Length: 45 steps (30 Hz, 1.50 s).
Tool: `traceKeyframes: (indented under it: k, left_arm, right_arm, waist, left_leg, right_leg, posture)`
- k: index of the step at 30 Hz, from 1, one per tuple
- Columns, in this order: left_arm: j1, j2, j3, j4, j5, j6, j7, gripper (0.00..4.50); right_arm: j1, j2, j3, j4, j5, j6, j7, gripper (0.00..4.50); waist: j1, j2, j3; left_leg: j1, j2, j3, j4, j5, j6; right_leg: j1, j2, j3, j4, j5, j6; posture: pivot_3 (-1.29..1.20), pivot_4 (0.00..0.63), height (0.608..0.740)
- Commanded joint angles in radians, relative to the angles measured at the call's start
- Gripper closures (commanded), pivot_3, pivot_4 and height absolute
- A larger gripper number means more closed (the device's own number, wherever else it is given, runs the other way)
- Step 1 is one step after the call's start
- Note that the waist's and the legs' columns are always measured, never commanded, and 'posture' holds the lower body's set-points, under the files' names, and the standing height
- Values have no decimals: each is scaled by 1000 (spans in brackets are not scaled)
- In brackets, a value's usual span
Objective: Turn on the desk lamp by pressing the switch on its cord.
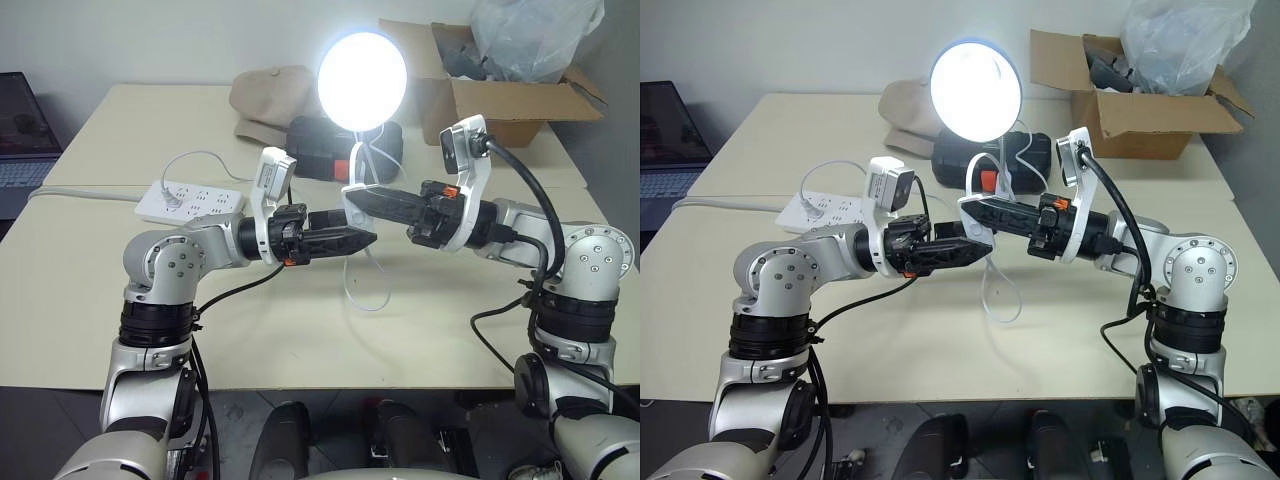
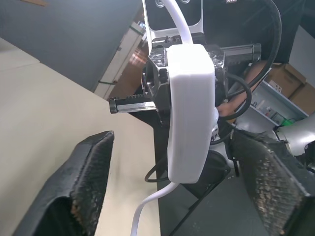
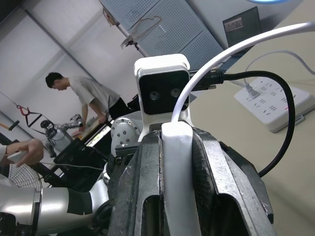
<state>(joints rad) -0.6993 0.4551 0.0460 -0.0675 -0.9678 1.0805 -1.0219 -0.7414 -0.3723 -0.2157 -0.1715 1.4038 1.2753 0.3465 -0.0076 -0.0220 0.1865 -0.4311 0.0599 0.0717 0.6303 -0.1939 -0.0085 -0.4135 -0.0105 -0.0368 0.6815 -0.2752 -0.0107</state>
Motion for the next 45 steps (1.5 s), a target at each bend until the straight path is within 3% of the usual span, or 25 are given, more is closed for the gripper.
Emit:
traceKeyframes:
  k: [1, 34, 45]
  left_arm:
    - [3, 11, 17, -27, -20, -8, -11, 0]
    - [27, 26, 17, -64, -19, -46, -10, 0]
    - [49, 54, 17, -103, -19, -43, -12, 0]
  right_arm:
    - [-8, -13, -3, -10, 22, -30, 24, 4088]
    - [11, -44, 17, 2, 18, -64, 47, 4088]
    - [-12, -34, 19, -11, 66, -70, -33, 4088]
  waist:
    - [0, 0, 0]
    - [0, 0, 0]
    - [0, 0, 0]
  left_leg:
    - [0, 0, 0, 0, 0, 0]
    - [0, 0, 0, 0, 0, 0]
    - [0, 0, 0, 0, 0, 0]
  right_leg:
    - [0, 0, 0, 0, 0, 0]
    - [0, 0, 0, 0, 0, 0]
    - [0, 0, 0, 0, 0, 0]
  posture:
    - [0, 150, 740]
    - [0, 150, 740]
    - [0, 150, 740]
